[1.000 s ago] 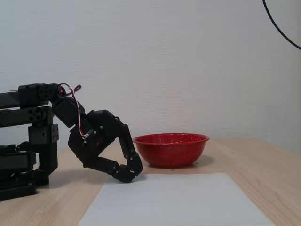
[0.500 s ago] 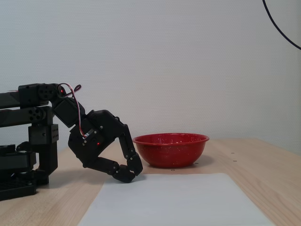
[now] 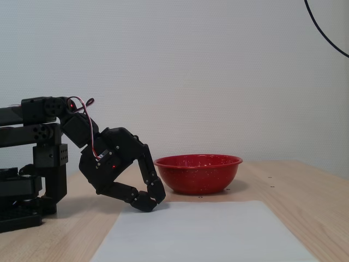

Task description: Grasp the red cube and put it in the red bowl.

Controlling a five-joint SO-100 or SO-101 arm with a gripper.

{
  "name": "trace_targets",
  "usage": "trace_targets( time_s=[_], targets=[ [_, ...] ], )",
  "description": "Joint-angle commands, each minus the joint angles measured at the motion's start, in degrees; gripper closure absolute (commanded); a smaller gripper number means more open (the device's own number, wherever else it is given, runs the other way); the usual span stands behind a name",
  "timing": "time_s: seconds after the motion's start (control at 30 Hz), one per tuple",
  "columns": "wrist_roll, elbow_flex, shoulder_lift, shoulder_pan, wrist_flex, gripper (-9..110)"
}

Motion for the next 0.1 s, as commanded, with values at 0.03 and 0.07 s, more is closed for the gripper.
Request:
trace_targets(
  time_s=[0.03,0.07],
  targets=[
    [0.79,0.26,0.7,0.44,0.7,101],
    [0.79,0.26,0.7,0.44,0.7,101]
  ],
)
